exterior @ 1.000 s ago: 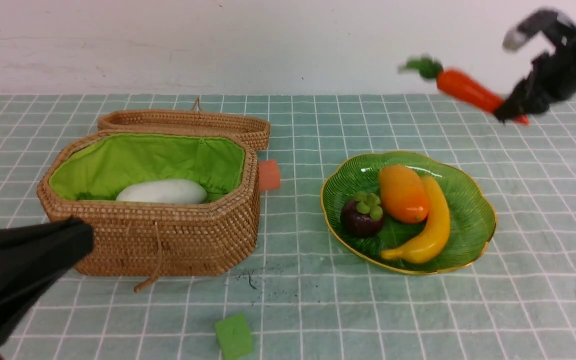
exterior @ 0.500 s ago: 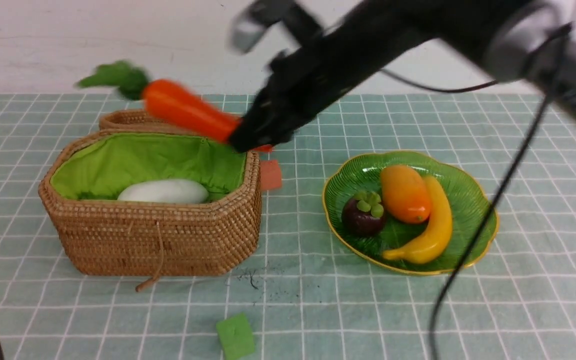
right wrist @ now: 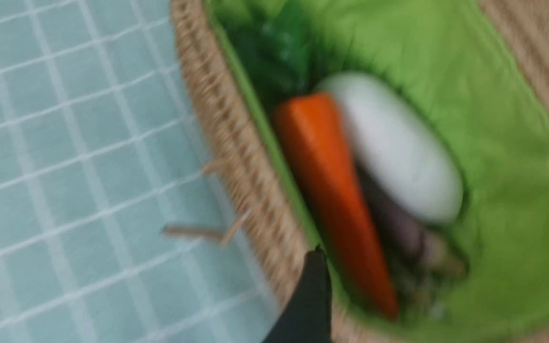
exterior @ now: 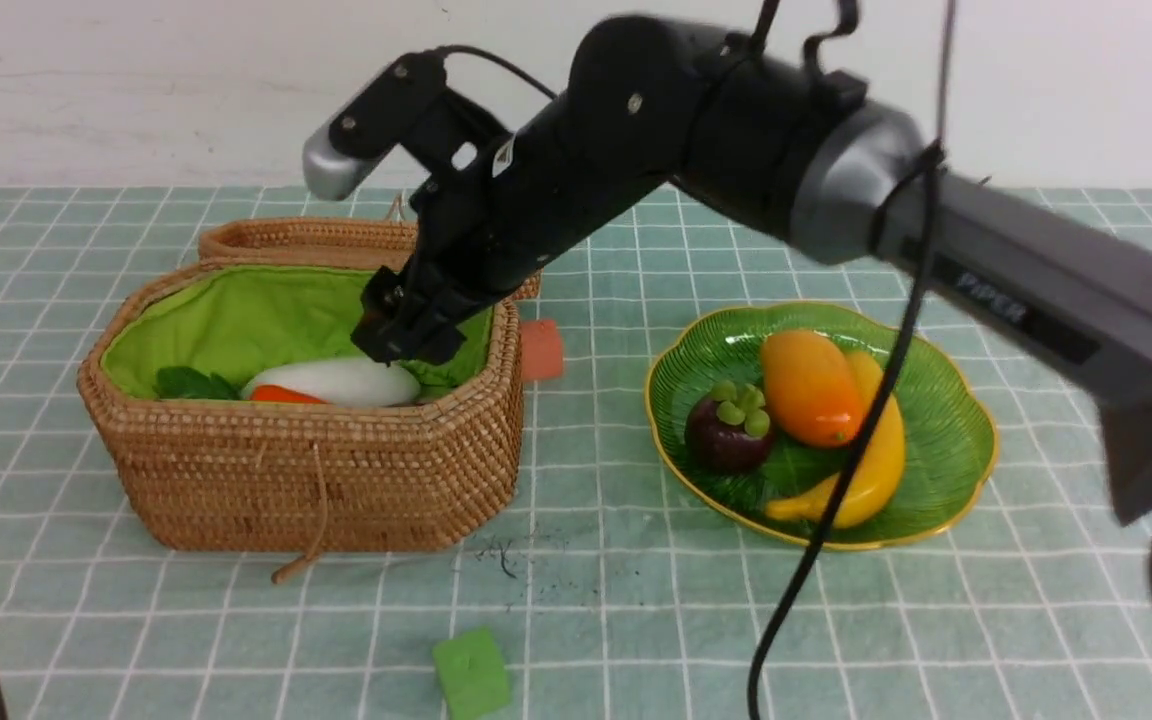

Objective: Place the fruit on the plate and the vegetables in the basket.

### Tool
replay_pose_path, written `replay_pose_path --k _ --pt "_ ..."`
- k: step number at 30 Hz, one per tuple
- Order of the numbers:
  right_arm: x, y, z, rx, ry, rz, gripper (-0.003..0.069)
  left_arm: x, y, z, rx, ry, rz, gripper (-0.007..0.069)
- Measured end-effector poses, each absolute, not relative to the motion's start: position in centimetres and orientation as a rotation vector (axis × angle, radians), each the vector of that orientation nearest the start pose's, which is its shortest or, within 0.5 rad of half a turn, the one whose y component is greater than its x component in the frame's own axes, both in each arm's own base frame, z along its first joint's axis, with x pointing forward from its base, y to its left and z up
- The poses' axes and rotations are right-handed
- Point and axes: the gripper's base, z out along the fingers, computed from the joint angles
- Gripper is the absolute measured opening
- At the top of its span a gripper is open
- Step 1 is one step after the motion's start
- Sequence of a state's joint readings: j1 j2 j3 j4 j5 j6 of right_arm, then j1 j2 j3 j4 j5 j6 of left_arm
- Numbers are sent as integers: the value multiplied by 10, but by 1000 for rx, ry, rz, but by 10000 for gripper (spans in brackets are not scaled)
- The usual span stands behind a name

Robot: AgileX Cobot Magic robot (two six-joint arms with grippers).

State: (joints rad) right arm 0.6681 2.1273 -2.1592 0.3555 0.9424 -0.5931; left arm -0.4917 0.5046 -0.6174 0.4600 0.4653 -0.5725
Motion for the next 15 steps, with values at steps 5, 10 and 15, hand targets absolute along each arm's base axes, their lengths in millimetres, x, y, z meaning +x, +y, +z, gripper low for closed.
replay_pose_path --k 5,10,15 --pt "323 280 399 -1242 2161 429 551 89 -32 344 142 1764 -383 -13" --pt "285 241 447 -1065 2184 392 241 60 -27 325 133 1587 -566 -13" --pt "248 208 444 -939 2313 387 14 44 -22 290 109 1516 -646 -13"
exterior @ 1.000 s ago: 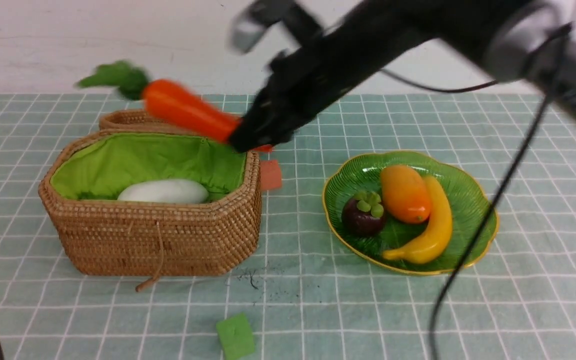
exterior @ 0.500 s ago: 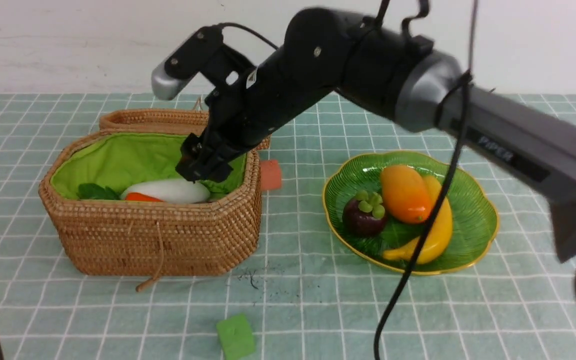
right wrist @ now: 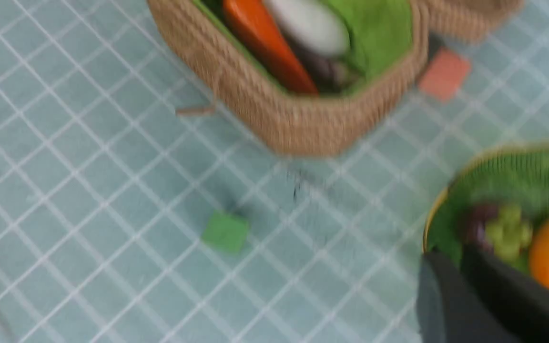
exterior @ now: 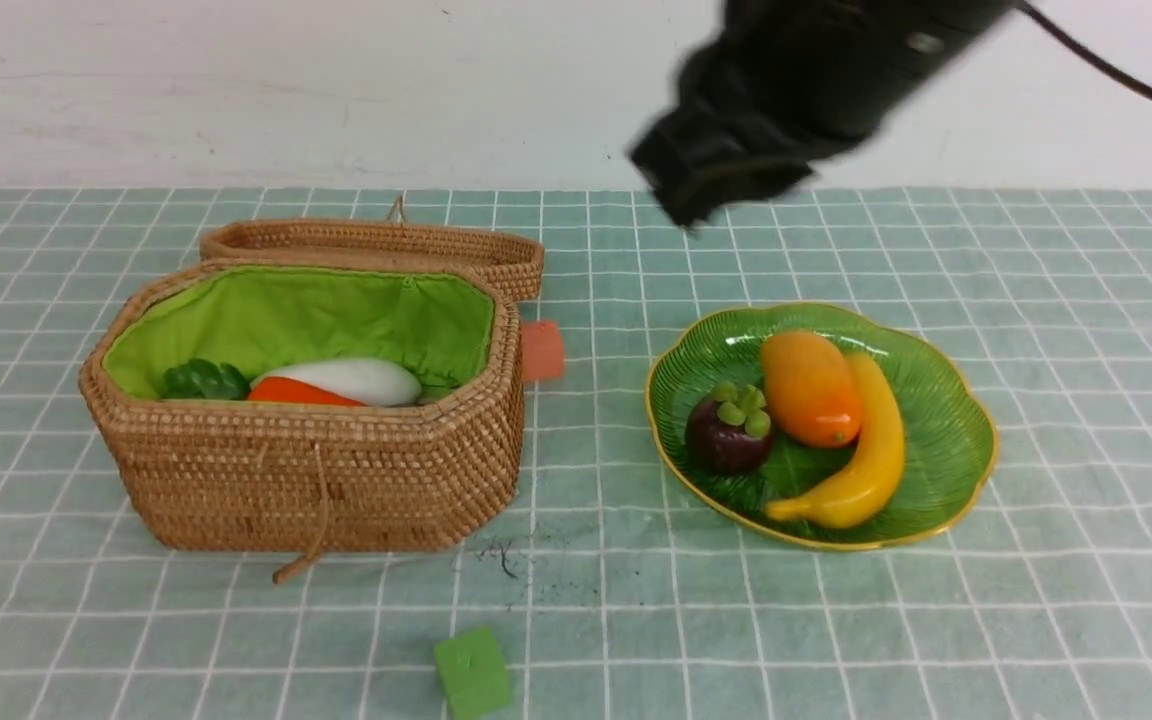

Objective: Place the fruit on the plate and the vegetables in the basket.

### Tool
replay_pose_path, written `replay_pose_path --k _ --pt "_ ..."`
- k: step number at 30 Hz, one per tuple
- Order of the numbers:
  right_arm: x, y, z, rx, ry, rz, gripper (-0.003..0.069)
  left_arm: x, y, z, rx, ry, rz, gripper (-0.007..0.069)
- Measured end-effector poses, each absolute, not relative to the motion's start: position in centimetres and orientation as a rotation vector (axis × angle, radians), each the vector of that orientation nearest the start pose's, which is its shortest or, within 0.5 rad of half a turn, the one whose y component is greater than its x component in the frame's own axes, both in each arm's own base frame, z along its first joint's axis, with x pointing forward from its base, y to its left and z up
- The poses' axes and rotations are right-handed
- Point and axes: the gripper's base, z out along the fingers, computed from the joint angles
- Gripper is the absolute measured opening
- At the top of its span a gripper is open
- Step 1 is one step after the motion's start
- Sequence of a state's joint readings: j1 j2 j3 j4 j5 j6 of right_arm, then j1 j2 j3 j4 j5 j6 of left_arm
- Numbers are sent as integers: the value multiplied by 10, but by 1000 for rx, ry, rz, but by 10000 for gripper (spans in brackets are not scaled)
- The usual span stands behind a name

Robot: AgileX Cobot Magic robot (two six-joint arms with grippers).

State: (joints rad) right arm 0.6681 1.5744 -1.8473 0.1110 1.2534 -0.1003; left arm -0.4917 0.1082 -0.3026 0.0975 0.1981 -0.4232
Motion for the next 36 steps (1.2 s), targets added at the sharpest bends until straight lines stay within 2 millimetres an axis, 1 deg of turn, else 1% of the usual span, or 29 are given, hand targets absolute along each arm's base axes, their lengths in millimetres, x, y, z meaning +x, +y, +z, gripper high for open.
replay_pose_path --k 1,2,3,4,5,6,7,8,9,10,12,16,23,26,27,28,29,30,31,33,34,36 --pt "233 196 443 -902 2342 396 -10 41 -20 277 107 1510 -652 -13" --pt "232 195 438 -899 2361 393 -10 41 -20 276 107 1510 -652 -13" --pt "218 184 432 -853 2410 400 -16 40 -20 266 109 1514 -649 -13" --pt "209 177 426 -826 2444 401 -15 40 -20 259 110 1521 -647 -13" --pt "201 170 423 -802 2465 405 -15 40 -20 255 111 1526 -646 -13" --pt "193 164 412 -769 2513 405 -15 41 -20 251 112 1534 -644 -13" --pt "186 158 411 -749 2522 410 -15 41 -20 249 113 1540 -642 -13" --pt "179 153 402 -714 2564 409 -15 42 -21 246 113 1548 -640 -13" --pt "178 152 401 -708 2570 410 -15 42 -21 245 113 1551 -639 -13" --pt "169 145 389 -650 2625 412 -14 42 -21 242 114 1565 -635 -13" --pt "161 139 383 -612 2651 418 -14 43 -21 238 115 1585 -629 -13" --pt "154 133 377 -589 2671 418 -12 43 -21 235 116 1618 -619 -13" --pt "155 134 376 -578 2668 424 -7 43 -21 232 116 1649 -610 -13" --pt "157 131 376 -599 2649 362 -7 43 -21 231 116 1653 -608 -13" --pt "159 124 376 -614 2616 269 -7 43 -21 231 116 1654 -608 -13" --pt "159 123 377 -617 2610 258 -7 43 -21 231 116 1654 -608 -13" --pt "159 115 377 -611 2567 201 -7 43 -21 231 116 1654 -607 -13" --pt "158 103 380 -573 2481 166 -7 43 -21 231 116 1654 -607 -12" --pt "158 102 380 -570 2457 172 -7 43 -21 231 116 1654 -607 -12" --pt "153 81 378 -461 2311 179 -7 44 -21 231 116 1656 -606 -10" --pt "154 78 375 -444 2296 178 -7 44 -21 231 116 1656 -606 -10" --pt "144 57 360 -309 2181 207 -7 44 -21 231 116 1656 -606 -8"
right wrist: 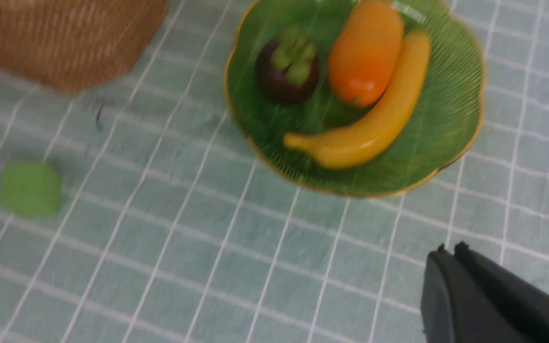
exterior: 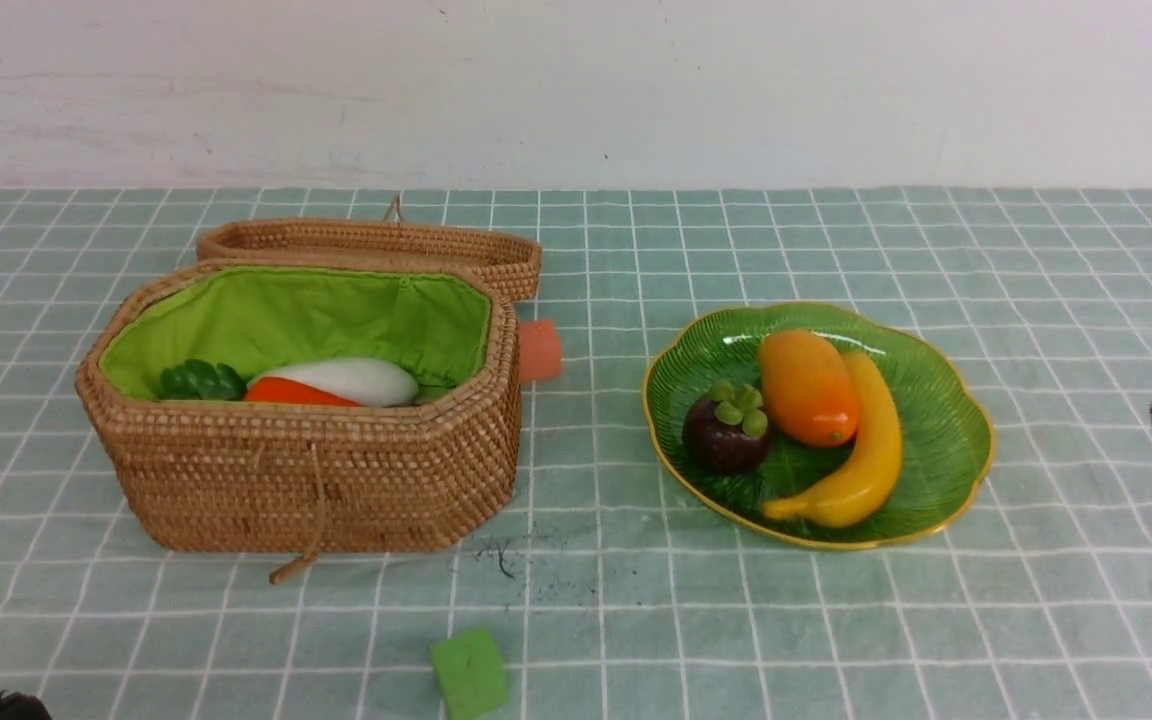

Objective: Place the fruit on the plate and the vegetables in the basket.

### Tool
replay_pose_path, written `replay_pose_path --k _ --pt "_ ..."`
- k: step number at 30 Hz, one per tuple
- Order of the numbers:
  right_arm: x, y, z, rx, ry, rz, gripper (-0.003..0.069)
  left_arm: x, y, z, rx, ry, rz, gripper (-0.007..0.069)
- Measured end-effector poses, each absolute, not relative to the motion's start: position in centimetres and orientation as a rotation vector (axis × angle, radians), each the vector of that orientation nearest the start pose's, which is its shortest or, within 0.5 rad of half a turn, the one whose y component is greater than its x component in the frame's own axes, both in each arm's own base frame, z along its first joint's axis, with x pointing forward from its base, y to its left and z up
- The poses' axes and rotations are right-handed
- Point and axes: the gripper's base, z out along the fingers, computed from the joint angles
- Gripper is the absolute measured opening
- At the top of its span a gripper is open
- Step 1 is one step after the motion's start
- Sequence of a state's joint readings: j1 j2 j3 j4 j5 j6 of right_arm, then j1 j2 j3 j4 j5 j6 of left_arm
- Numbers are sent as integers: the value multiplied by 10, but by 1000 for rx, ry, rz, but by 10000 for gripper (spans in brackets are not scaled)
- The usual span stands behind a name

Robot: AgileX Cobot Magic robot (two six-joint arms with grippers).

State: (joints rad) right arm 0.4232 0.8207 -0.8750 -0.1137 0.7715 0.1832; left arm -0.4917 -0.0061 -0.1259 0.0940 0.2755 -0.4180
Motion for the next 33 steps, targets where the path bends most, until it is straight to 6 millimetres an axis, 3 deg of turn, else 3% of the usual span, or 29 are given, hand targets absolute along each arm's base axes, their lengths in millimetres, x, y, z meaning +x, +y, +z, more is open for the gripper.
replay_pose_path --k 4,5,7,8,10,12,13,16,33 --pt "115 22 298 -71 2030 193 -13 44 -21 231 116 1657 -606 -7" --pt "114 21 300 -60 2005 190 -14 44 -21 231 116 1657 -606 -7" --pt "89 8 254 75 1925 175 -18 44 -21 231 116 1657 -606 -7" --pt "88 7 251 91 1919 168 -18 44 -21 231 116 1657 -606 -6" --pt "68 1 216 167 1860 131 -18 44 -21 231 116 1657 -606 -4" --pt "64 0 206 177 1845 110 -18 44 -21 231 116 1657 -606 -3" --pt "58 -2 189 174 1845 76 -19 44 -21 231 116 1657 -606 -2" --pt "53 -2 173 156 1874 47 -18 44 -21 231 116 1658 -606 0" --pt "52 -2 174 145 1865 36 -14 44 -21 231 117 1658 -605 18"
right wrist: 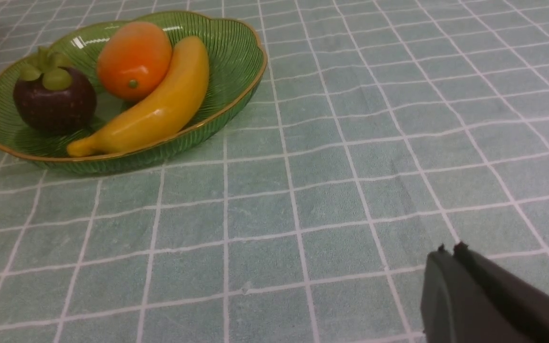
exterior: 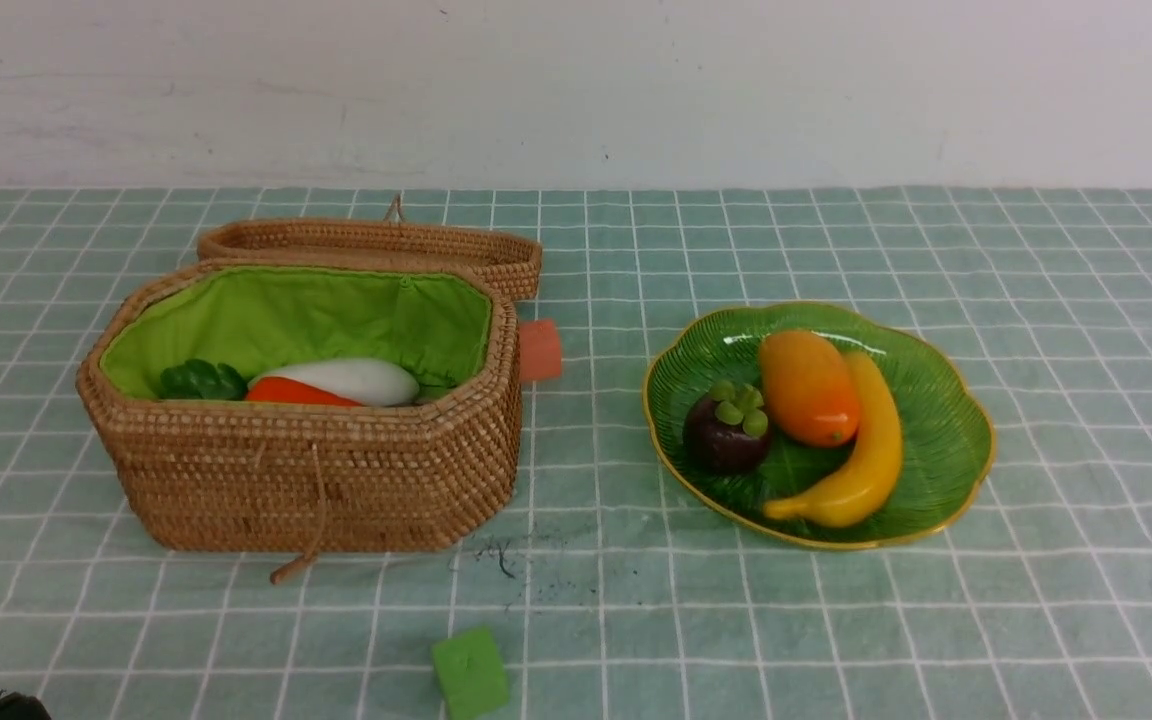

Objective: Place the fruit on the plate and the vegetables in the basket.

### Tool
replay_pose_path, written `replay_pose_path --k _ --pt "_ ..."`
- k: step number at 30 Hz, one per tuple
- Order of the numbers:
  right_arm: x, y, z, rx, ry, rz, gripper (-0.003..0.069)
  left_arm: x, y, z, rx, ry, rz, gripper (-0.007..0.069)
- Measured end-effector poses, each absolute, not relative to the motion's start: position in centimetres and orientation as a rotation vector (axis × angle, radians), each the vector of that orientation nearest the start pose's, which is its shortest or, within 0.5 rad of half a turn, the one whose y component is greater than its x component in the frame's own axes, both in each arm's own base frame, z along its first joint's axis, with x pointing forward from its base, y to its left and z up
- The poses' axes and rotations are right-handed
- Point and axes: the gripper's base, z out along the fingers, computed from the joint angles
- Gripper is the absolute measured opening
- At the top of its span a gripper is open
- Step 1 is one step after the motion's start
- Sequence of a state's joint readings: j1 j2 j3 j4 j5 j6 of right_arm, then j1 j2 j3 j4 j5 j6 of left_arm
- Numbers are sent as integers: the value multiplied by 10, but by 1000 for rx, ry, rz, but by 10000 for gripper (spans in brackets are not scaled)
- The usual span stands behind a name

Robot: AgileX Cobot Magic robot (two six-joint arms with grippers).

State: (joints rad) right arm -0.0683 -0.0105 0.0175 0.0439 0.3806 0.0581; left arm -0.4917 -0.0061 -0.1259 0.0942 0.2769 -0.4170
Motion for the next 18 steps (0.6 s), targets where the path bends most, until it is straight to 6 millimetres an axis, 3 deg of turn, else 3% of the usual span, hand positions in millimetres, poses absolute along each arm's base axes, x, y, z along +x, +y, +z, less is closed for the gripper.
replay_pose_path --k 15,18 --pt "52 -2 174 145 1865 36 -6 45 -21 230 127 1627 -587 24" --pt "52 -2 174 145 1865 36 -3 47 -17 232 52 1565 -526 11"
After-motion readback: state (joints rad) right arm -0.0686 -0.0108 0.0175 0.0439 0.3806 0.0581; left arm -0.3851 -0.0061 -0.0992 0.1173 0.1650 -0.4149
